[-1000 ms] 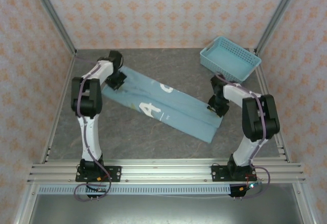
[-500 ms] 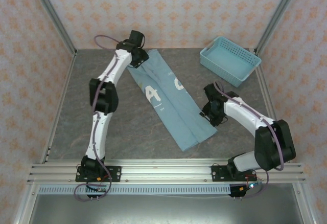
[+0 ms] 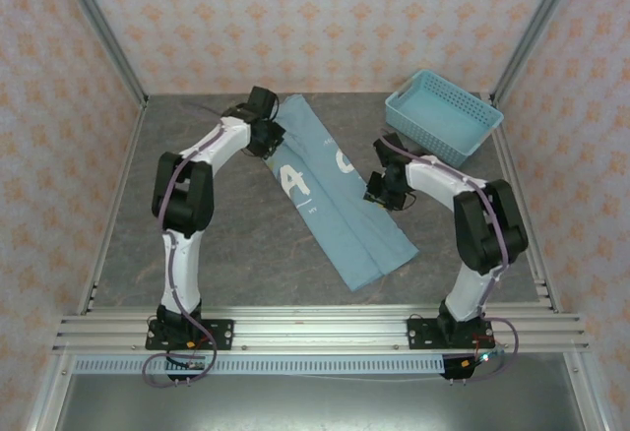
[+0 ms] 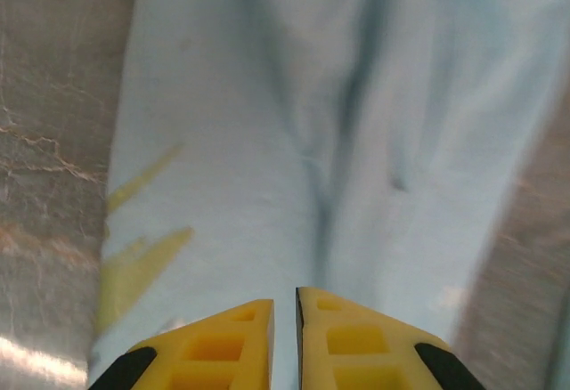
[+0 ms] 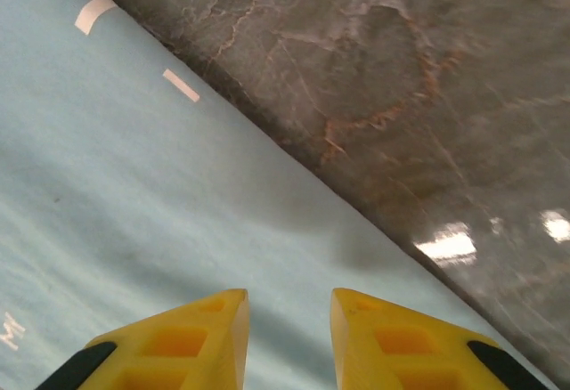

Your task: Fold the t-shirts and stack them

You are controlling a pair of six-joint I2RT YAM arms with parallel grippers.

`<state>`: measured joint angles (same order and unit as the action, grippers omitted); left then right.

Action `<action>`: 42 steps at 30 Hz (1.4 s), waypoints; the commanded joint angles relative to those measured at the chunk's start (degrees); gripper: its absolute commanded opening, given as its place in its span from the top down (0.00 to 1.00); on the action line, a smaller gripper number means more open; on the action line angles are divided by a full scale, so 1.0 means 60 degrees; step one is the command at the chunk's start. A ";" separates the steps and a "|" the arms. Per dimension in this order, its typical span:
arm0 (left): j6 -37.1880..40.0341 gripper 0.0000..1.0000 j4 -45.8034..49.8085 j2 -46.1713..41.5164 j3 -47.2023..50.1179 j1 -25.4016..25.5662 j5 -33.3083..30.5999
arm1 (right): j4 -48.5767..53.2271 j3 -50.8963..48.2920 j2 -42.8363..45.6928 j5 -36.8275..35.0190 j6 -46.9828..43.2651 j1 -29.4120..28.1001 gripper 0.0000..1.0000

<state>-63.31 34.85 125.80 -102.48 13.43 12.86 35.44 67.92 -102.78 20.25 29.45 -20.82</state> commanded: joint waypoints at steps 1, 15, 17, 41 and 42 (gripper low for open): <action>-0.0391 0.86 0.0093 0.0596 -0.0621 -0.0188 -0.0284 | -0.0026 0.0380 -0.0519 0.0286 -0.0359 -0.0052 0.71; 0.0634 0.87 0.1035 0.4298 -0.5033 -0.0008 0.0754 | -0.0702 -0.1689 -0.0227 0.0178 0.2444 -0.0730 0.70; 0.0755 0.86 0.1105 0.4950 -0.6092 0.0078 0.1005 | -0.1089 -0.1939 0.0025 0.0343 0.3106 -0.0983 0.70; 0.2598 0.38 0.0707 0.0499 -0.3799 0.0530 0.0203 | 0.0389 -0.0628 0.1379 -0.0491 0.3933 -0.1424 0.51; 0.2700 0.38 0.1100 -0.0163 -0.2997 0.0531 0.0196 | 0.0469 -0.0852 0.1669 -0.0482 0.3900 -0.1387 0.50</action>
<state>-50.87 38.76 137.49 -128.33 15.94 17.61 32.38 64.29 -98.54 21.54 54.35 -29.43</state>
